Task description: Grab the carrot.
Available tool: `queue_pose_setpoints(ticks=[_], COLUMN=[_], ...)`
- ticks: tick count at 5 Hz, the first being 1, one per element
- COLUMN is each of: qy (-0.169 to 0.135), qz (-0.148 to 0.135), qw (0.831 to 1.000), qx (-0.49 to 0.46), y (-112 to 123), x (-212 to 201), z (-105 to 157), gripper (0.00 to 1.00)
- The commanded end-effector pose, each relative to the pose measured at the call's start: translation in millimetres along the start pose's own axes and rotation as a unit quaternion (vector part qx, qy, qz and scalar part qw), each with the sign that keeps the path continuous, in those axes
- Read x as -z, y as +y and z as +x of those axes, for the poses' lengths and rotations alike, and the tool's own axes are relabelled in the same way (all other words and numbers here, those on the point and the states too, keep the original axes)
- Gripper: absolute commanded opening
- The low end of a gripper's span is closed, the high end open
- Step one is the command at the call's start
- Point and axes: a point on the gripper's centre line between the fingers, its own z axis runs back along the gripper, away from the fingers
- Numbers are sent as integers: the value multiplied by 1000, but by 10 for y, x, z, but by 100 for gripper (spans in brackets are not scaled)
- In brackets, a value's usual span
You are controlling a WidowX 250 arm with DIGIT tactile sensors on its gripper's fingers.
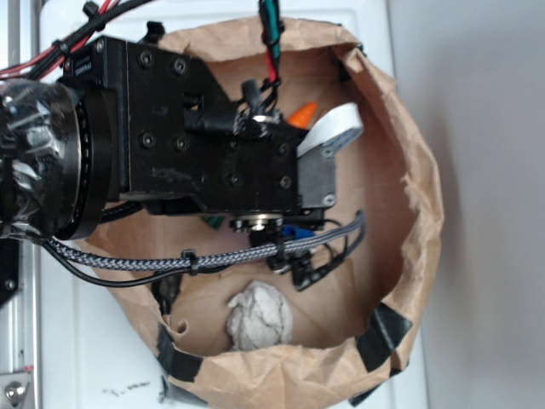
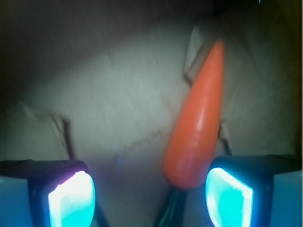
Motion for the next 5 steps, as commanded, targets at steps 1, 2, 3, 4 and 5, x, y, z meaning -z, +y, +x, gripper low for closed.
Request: queue_pose_setpoints(ticks=[1,2,3,4,5], qy=[-43,-30,-25,-34,-22], qz=[19,17,31,69,95], qw=[998,999,997,995,993], qx=[-32,-38,-60,-70,-61], y=[326,455,540,485,417], x=[13,-19,46,242,322], z=[116,130,222,289,285], gripper=[100,100,100,100,100])
